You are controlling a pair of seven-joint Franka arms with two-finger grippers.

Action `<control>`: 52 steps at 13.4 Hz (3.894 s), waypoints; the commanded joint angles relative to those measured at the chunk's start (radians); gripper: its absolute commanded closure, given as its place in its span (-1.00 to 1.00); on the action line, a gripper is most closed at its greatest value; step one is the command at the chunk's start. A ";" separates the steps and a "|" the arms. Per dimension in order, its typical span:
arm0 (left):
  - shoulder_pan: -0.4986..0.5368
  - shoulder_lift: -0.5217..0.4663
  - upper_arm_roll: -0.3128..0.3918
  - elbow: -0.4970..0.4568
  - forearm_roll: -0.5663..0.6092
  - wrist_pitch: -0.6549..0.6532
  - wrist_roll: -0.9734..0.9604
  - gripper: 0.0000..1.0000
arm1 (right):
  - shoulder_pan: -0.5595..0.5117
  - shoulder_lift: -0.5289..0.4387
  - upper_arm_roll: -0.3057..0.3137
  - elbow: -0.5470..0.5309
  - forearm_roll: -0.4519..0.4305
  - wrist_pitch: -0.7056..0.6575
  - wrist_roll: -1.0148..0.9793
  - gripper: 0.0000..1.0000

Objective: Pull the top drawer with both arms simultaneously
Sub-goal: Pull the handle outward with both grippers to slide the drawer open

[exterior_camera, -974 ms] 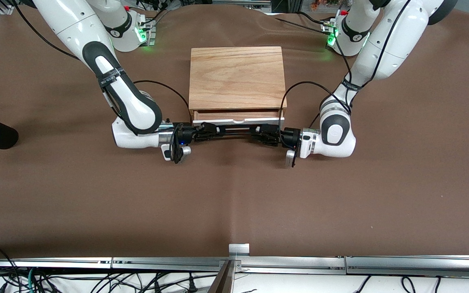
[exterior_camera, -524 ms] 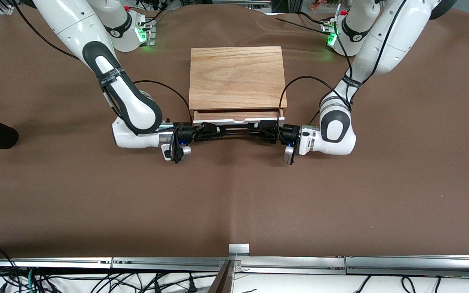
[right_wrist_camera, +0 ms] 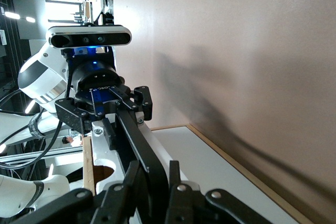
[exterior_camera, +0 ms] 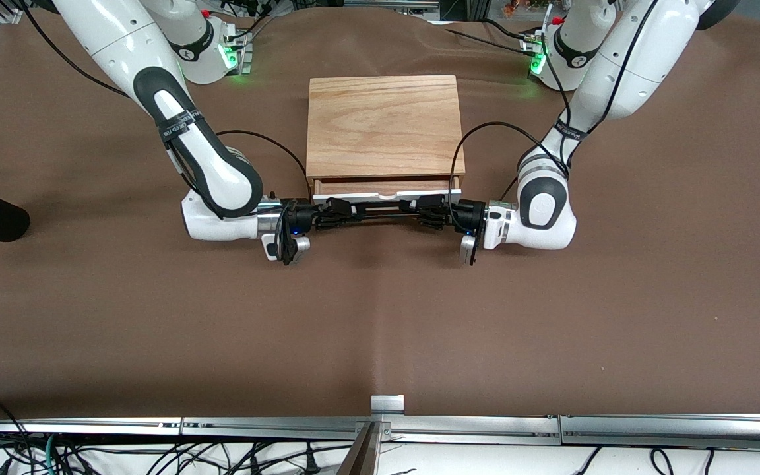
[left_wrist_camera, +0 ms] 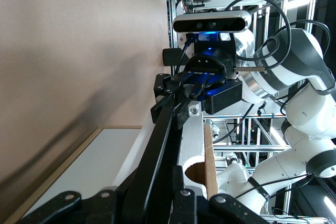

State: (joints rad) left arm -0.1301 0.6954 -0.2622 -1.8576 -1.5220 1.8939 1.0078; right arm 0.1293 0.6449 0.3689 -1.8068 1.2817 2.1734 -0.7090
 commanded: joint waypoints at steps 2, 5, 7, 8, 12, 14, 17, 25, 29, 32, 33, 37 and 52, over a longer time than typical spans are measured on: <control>0.007 0.004 0.001 0.033 -0.029 0.007 0.008 0.81 | -0.013 0.065 0.027 0.076 -0.004 0.028 0.052 1.00; 0.007 0.033 0.005 0.098 -0.029 0.013 -0.034 0.81 | -0.013 0.105 0.027 0.135 -0.015 0.028 0.092 1.00; 0.006 0.042 0.005 0.113 -0.026 0.014 -0.046 0.81 | -0.016 0.128 0.027 0.171 -0.045 0.028 0.121 1.00; 0.006 0.058 0.005 0.139 -0.024 0.016 -0.055 0.81 | -0.020 0.140 0.027 0.194 -0.068 0.025 0.141 1.00; 0.001 0.113 0.005 0.239 -0.018 0.040 -0.107 0.81 | -0.043 0.203 0.027 0.323 -0.159 -0.047 0.252 1.00; 0.001 0.136 0.008 0.282 -0.017 0.040 -0.127 0.81 | -0.050 0.228 0.027 0.380 -0.200 -0.070 0.310 1.00; 0.000 0.174 0.009 0.342 -0.015 0.042 -0.144 0.80 | -0.050 0.268 0.025 0.454 -0.214 -0.089 0.342 1.00; -0.005 0.180 0.011 0.377 -0.015 0.060 -0.173 0.80 | -0.046 0.309 0.027 0.537 -0.229 -0.104 0.408 0.86; -0.005 0.190 0.012 0.394 -0.015 0.060 -0.179 0.78 | -0.050 0.309 0.039 0.538 -0.229 -0.104 0.405 0.33; -0.005 0.187 0.012 0.393 -0.017 0.060 -0.181 -0.44 | -0.050 0.318 0.039 0.538 -0.229 -0.103 0.401 0.05; -0.005 0.184 0.012 0.393 -0.015 0.060 -0.179 -0.99 | -0.050 0.323 0.039 0.538 -0.229 -0.103 0.392 -0.15; -0.003 0.177 0.012 0.393 -0.017 0.059 -0.193 -1.00 | -0.050 0.323 0.038 0.540 -0.231 -0.099 0.355 -1.00; 0.012 0.142 0.072 0.396 0.238 0.050 -0.202 -1.00 | -0.105 0.244 -0.010 0.558 -0.390 -0.196 0.220 -1.00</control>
State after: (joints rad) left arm -0.1168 0.8564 -0.2014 -1.4618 -1.3322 1.9519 0.8165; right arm 0.0383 0.9450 0.3827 -1.2137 0.9435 2.0228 -0.4793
